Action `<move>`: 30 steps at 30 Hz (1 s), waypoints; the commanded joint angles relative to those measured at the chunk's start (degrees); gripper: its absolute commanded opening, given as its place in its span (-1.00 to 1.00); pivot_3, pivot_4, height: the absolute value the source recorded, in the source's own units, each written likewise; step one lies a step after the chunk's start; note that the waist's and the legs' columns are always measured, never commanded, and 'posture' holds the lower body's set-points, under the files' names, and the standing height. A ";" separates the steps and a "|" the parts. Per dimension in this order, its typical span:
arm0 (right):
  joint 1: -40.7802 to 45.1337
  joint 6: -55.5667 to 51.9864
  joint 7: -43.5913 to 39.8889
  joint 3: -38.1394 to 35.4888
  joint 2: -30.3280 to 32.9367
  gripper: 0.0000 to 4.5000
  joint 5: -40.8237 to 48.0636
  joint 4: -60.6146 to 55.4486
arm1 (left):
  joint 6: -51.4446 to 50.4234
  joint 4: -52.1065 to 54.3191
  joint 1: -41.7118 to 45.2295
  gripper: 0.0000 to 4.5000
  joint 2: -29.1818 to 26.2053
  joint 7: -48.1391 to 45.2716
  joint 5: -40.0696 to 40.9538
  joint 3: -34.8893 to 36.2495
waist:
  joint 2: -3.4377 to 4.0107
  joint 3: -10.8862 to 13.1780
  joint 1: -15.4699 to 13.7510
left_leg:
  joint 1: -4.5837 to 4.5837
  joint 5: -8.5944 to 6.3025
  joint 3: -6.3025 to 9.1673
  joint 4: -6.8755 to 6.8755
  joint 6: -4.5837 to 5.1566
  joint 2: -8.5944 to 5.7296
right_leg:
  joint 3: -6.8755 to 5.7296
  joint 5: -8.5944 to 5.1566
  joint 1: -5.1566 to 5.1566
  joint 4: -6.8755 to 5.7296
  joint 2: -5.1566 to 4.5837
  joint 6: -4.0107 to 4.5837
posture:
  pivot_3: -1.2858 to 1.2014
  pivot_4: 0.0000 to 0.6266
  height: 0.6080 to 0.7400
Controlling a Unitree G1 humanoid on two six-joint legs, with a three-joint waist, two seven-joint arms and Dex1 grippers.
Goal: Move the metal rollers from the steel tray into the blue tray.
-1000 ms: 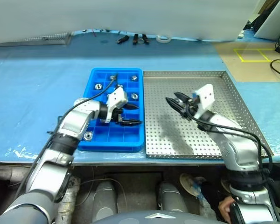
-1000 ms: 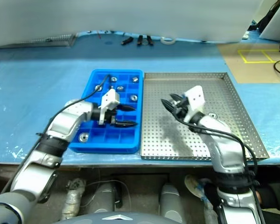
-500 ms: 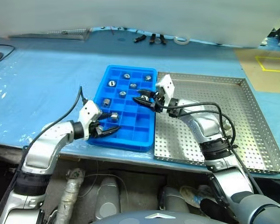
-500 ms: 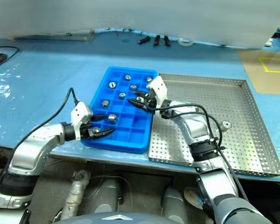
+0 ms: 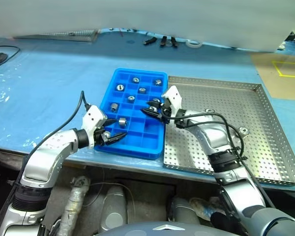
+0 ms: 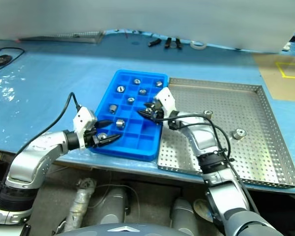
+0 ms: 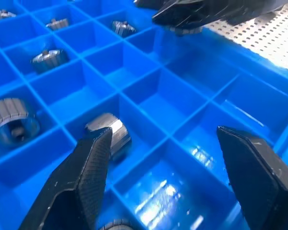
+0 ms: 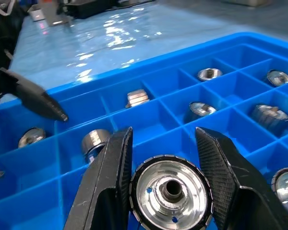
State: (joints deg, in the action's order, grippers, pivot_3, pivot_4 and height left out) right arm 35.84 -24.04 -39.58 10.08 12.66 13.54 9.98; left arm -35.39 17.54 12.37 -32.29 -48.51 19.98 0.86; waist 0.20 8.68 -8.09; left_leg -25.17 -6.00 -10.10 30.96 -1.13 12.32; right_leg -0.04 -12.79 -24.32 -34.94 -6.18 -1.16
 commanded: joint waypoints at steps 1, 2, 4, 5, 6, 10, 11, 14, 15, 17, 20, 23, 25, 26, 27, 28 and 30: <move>4.21 3.86 3.50 -0.91 -3.54 -0.24 -1.49 4.11 | 1.24 -0.19 1.31 0.64 -0.41 -0.05 0.50 -0.47 | 0.00 0.00 0.36 | 0.00 0.00 0.00 0.00 -0.01 0.00 | 0.00 0.00 0.00 -0.01 0.00 0.00 | 0.19 -0.52 1.00; 4.98 4.43 3.90 -0.79 -4.60 -0.24 -1.82 5.61 | 1.31 -0.27 1.47 0.64 -0.29 -0.05 0.57 -0.72 | 0.00 0.00 0.53 | -0.01 0.00 0.00 0.00 -0.01 0.00 | -0.01 0.00 0.00 0.00 0.00 0.00 | 0.19 -0.52 1.00; 6.21 5.35 4.31 -0.42 -6.31 -0.24 -2.55 8.58 | 1.37 -0.30 1.65 0.64 -0.19 -0.01 0.68 -1.11 | -0.01 0.00 0.76 | -0.04 0.00 0.00 0.00 -0.01 -0.01 | -0.01 0.00 0.00 0.02 -0.01 0.00 | 0.19 -0.52 1.00; 6.61 6.11 4.47 -0.26 -6.88 -0.24 -3.09 9.97 | 1.41 -0.35 1.70 0.64 -0.22 0.03 0.73 -1.19 | 0.00 0.00 0.77 | -0.04 0.00 0.00 -0.01 0.00 -0.01 | -0.02 0.00 0.00 0.03 -0.01 0.00 | 0.19 -0.52 1.00; 6.99 6.78 4.49 -0.22 -7.33 -0.24 -3.52 11.33 | 1.45 -0.48 1.82 0.64 -0.25 0.07 0.75 -1.27 | 0.00 0.00 0.76 | -0.06 0.00 0.00 -0.01 0.00 -0.01 | -0.04 0.00 0.00 0.04 -0.01 0.00 | 0.19 -0.52 1.00; 8.44 7.69 5.13 -0.12 -9.55 -0.24 -4.94 17.26 | 1.27 -0.57 1.87 0.64 -0.65 -0.08 1.23 -0.81 | 0.00 0.00 0.81 | -0.06 0.01 0.01 -0.01 -0.01 -0.02 | -0.05 0.00 0.01 0.02 -0.02 0.00 | 0.19 -0.52 1.00; 8.61 8.21 5.15 0.08 -9.99 -0.24 -5.38 18.31 | 1.28 -0.53 1.78 0.64 -0.70 -0.10 1.25 -0.79 | 0.00 0.00 0.86 | -0.05 0.01 0.01 0.00 -0.02 -0.02 | -0.04 0.00 0.01 0.02 -0.02 0.00 | 0.19 -0.52 1.00; 8.87 9.77 5.32 0.56 -11.12 -0.24 -6.61 20.48 | 1.01 -0.18 1.66 0.64 -0.77 0.03 1.44 -0.76 | -0.01 0.00 0.95 | -0.01 0.03 0.03 0.00 -0.04 0.00 | -0.04 0.00 0.02 -0.06 -0.01 0.01 | 0.20 -0.52 1.00; 8.93 10.01 5.20 0.55 -11.36 -0.24 -6.81 20.81 | 0.82 0.03 1.68 0.64 -0.82 0.08 1.56 -0.69 | -0.01 0.00 0.95 | 0.00 0.03 0.04 -0.01 -0.06 0.00 | -0.05 0.00 0.02 -0.07 0.00 0.01 | 0.20 -0.52 1.00; 9.02 10.25 4.63 0.37 -11.65 -0.24 -6.85 21.19 | 0.73 0.11 1.75 0.64 -0.96 0.12 1.68 -0.58 | -0.01 0.00 0.94 | 0.00 0.04 0.05 0.00 -0.06 0.00 | -0.05 0.00 0.02 -0.08 0.00 0.01 | 0.20 -0.52 1.00; 8.93 10.14 3.92 0.21 -11.77 0.08 -6.80 21.16 | 0.84 -0.17 1.99 0.64 -1.23 0.11 1.81 -0.57 | -0.01 0.00 0.86 | -0.02 0.04 0.05 0.00 -0.06 -0.01 | -0.05 0.00 0.02 -0.08 -0.01 0.01 | 0.19 -0.52 1.00; 8.94 10.30 4.93 -0.51 -11.92 0.47 -6.82 20.84 | 0.95 -0.53 2.47 0.64 -1.39 0.15 1.92 -0.90 | -0.01 0.00 0.88 | -0.02 0.04 0.05 0.00 -0.06 -0.01 | -0.05 0.00 0.02 -0.08 -0.01 0.01 | 0.18 -0.52 1.00; 9.17 10.41 5.52 -1.23 -11.89 0.47 -6.50 20.18 | 0.98 -0.79 2.93 0.64 -1.34 0.02 1.97 -1.24 | -0.01 0.00 0.88 | -0.02 0.05 0.05 0.00 -0.08 -0.01 | -0.05 0.00 0.02 -0.09 -0.01 0.01 | 0.18 -0.52 1.00; 9.39 10.45 5.91 -1.67 -11.74 0.47 -6.40 19.74 | 1.06 -1.05 3.24 0.64 -1.30 -0.13 1.95 -1.43 | -0.01 0.00 0.88 | -0.02 0.06 0.05 0.00 -0.09 -0.01 | -0.05 0.00 0.02 -0.09 -0.01 0.01 | 0.17 -0.52 1.00; 9.52 10.43 6.16 -2.03 -11.49 0.47 -6.33 19.03 | 1.19 -1.38 3.58 0.64 -1.23 -0.27 1.88 -1.65 | -0.01 0.00 0.89 | -0.02 0.06 0.05 0.01 -0.11 -0.01 | -0.05 0.00 0.02 -0.10 -0.01 0.01 | 0.16 -0.52 1.00; 9.56 10.37 6.38 -2.31 -11.19 0.47 -6.28 18.07 | 1.30 -1.71 3.92 0.64 -1.16 -0.41 1.84 -1.84 | -0.01 0.00 0.90 | -0.01 0.10 0.05 0.01 -0.17 -0.01 | -0.05 0.00 0.02 -0.11 -0.01 0.01 | 0.16 -0.52 1.00; 9.34 9.70 6.67 -3.11 -10.26 0.47 -5.71 14.46 | 1.65 -2.57 4.83 0.64 -0.91 -1.01 1.95 -2.34 | -0.01 0.00 0.95 | -0.01 0.13 0.05 0.02 -0.22 -0.01 | -0.05 0.00 0.01 -0.14 -0.01 0.01 | 0.13 -0.52 1.00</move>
State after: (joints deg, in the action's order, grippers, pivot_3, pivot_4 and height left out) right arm 43.84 -14.82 -33.37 8.83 2.05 6.77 29.40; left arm -34.84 14.78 16.03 -33.18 -48.81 21.24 -1.29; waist 0.19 8.68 -7.14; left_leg -25.18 -5.86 -10.04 30.98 -1.35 12.30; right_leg -0.08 -12.78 -24.31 -35.08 -6.18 -1.15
